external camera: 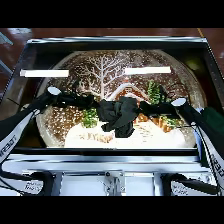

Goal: Fold the shirts.

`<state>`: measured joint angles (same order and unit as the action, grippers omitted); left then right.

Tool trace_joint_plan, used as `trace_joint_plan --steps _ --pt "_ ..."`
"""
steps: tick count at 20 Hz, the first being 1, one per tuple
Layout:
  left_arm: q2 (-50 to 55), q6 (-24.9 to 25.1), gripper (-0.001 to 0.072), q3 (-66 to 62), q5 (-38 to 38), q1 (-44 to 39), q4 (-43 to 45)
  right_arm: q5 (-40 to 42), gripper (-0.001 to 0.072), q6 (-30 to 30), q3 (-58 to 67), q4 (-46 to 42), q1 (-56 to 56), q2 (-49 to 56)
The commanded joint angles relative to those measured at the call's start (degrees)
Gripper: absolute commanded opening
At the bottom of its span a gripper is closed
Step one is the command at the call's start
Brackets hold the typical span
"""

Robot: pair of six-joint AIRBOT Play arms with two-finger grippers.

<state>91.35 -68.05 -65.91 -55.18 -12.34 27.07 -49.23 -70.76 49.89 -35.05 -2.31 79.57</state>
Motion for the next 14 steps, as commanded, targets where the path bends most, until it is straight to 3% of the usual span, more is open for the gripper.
trace_joint_plan --steps 1,9,12,14 --pt "-9.2 2.5 0.0038 -3.9 0.5 3.0 -0.1 -6.3 0.0062 6.4 7.5 1.5 2.2 -6.3" --pt "-28.3 5.9 0.0038 -37.3 0.6 4.9 0.7 -2.1 0.0061 6.6 35.6 2.4 2.2 -28.2" --pt "-31.6 5.8 0.0039 -44.9 0.6 4.9 6.6 -0.6 0.0061 4.3 41.4 0.0 2.2 -32.5" --pt "-33.8 2.6 0.0039 -45.3 0.1 4.9 13.2 -1.4 0.0061 1.5 42.9 -3.3 2.2 -34.4"
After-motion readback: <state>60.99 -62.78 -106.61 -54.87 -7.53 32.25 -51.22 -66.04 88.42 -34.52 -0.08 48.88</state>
